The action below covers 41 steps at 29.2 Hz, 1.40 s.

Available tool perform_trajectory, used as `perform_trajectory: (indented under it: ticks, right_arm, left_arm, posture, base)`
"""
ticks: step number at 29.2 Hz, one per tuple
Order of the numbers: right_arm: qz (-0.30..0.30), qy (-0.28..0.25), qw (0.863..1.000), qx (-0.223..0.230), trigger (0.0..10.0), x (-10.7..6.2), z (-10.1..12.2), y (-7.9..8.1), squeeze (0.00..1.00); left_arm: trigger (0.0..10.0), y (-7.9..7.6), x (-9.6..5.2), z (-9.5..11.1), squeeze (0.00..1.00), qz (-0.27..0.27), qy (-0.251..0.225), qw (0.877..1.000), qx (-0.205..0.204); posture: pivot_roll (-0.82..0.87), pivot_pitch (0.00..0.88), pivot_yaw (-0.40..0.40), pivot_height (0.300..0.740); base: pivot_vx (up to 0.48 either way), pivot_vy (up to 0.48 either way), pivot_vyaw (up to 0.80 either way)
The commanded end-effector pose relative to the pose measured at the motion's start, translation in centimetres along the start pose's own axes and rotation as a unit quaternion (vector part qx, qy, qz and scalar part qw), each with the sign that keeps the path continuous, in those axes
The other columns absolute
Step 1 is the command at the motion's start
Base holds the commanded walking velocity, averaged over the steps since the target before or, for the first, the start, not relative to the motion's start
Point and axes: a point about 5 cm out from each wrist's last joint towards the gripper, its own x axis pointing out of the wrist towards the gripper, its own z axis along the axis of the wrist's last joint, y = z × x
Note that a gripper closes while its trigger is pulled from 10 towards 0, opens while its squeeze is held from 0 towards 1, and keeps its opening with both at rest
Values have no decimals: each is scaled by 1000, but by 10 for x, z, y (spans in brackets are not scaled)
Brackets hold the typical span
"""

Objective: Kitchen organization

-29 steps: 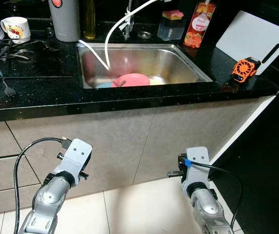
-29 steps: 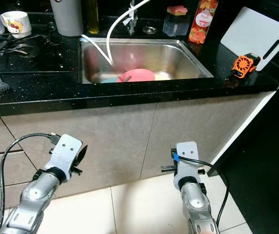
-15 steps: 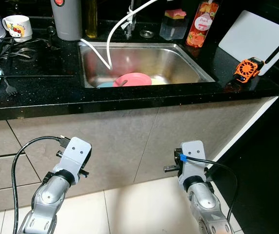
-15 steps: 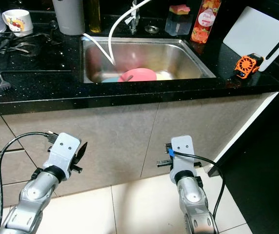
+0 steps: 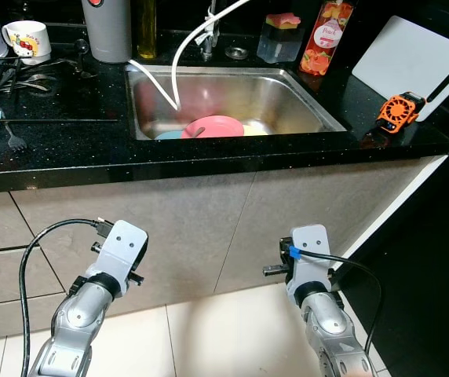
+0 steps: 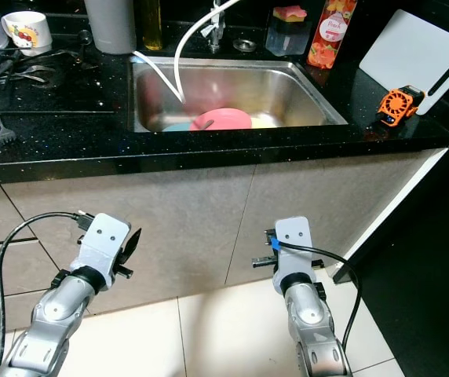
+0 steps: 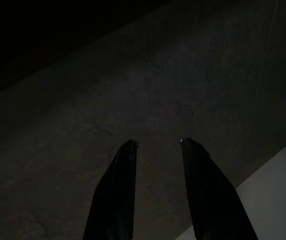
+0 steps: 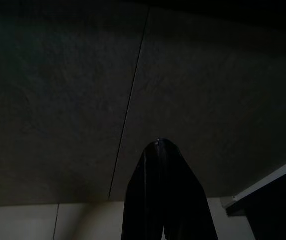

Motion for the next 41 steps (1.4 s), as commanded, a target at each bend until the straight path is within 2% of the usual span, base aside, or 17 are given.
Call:
perform_trajectory:
  ticks: [1,22,41]
  right_arm:
    - [-7,7,1000,4,10000,-1,-2,-3,0]
    - [-14,7,1000,8,10000,3,-1,-3,0]
    - [-6,17,1000,6,10000,6,-6,3,0]
  left_arm:
    - [10000,-5,1,-1,0,-10,2,1000,-8]
    - [10000,-5,4,-1,0,-24,5,1000,-12]
    - [10000,-7,7,-7,0,-39,13,999,-19]
  posture:
    - [138,68,-106,740]
    - [168,73,-93,740]
    - [161,41,-67,740]
  base:
    - [0,0,0]
    - [0,0,0]
    - [0,0,0]
